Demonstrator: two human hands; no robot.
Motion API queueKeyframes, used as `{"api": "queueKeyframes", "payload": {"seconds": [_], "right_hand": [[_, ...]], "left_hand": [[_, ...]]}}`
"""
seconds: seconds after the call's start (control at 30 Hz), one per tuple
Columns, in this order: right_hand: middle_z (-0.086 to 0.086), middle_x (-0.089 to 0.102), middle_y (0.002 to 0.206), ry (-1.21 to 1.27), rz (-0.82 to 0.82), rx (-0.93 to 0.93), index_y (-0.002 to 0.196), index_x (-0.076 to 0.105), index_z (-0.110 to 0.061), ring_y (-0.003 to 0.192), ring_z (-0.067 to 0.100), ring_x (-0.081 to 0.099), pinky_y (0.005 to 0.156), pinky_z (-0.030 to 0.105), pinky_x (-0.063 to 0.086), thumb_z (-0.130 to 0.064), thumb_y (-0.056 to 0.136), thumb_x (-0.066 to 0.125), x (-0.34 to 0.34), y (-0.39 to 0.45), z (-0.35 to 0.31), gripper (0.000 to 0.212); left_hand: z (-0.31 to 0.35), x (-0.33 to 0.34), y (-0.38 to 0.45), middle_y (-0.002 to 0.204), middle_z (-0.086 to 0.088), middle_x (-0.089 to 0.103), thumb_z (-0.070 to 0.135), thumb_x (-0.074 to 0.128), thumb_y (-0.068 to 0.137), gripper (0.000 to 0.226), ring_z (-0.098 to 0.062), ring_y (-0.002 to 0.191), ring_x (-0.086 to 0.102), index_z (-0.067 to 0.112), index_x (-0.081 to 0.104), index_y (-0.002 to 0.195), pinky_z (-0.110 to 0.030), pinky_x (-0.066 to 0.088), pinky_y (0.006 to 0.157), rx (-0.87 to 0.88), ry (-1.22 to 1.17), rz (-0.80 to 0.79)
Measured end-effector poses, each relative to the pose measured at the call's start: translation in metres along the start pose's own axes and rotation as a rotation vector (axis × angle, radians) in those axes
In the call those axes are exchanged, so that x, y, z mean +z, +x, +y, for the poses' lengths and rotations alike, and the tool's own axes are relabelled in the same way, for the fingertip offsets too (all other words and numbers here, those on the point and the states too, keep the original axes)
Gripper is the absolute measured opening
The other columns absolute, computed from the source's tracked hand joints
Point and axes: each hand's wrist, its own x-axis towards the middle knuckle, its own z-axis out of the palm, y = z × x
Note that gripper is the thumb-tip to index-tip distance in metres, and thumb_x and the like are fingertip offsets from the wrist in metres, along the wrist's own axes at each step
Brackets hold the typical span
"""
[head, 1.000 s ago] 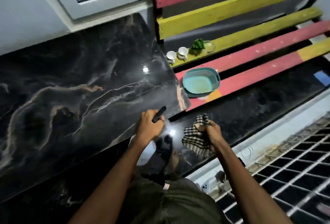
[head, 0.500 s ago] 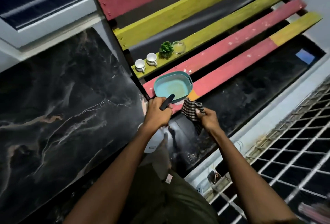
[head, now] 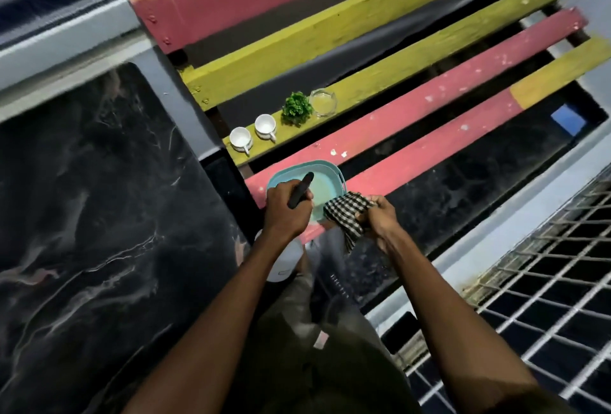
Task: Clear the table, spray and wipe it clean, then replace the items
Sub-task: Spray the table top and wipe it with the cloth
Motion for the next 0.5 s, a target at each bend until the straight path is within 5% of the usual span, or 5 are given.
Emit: {"api": "queueKeyframes", "payload": {"seconds": [0.17,0.33,0.43,0.5], "right_hand": [[0.009,0.062,0.060,0.081,-0.072,0.084,0.063,0.059,-0.011,0.061,0.024,0.057,0.061,0.031,0.048,0.014,0.079,0.040,0.019,0.032,-0.027,0.035],[0.021,0.074,0.083,0.232,-0.181,0.150,0.080,0.068,0.001,0.069,0.032,0.071,0.062,0.037,0.062,0.015,0.071,0.066,0.045,0.064,-0.038,0.017],[0.020,0.077,0.085,0.235,-0.161,0.144,0.082,0.070,0.000,0.076,0.032,0.073,0.070,0.042,0.064,0.007,0.067,0.079,0.061,0.088,-0.036,0.019],[0.015,0.076,0.083,0.159,-0.112,0.104,0.081,0.069,-0.004,0.079,0.030,0.071,0.068,0.036,0.063,0.003,0.070,0.078,0.070,0.098,-0.033,0.016]], "left_hand": [[0.000,0.009,0.040,0.076,-0.013,0.069,0.010,0.059,0.076,0.006,-0.036,0.073,0.067,0.011,0.065,0.078,-0.049,0.058,0.069,0.094,-0.076,0.085],[-0.007,0.021,0.071,0.079,-0.003,0.067,0.001,0.056,0.075,0.016,-0.024,0.075,0.066,0.012,0.062,0.085,-0.046,0.054,0.071,0.200,-0.092,0.200],[-0.018,0.032,0.090,0.074,0.020,0.057,-0.002,0.059,0.078,0.035,0.004,0.067,0.054,0.030,0.050,0.087,-0.023,0.046,0.062,0.214,-0.046,0.291],[-0.028,0.040,0.097,0.077,0.019,0.053,-0.003,0.059,0.082,0.024,0.002,0.068,0.050,0.019,0.053,0.090,-0.025,0.041,0.065,0.203,-0.047,0.309]]}}
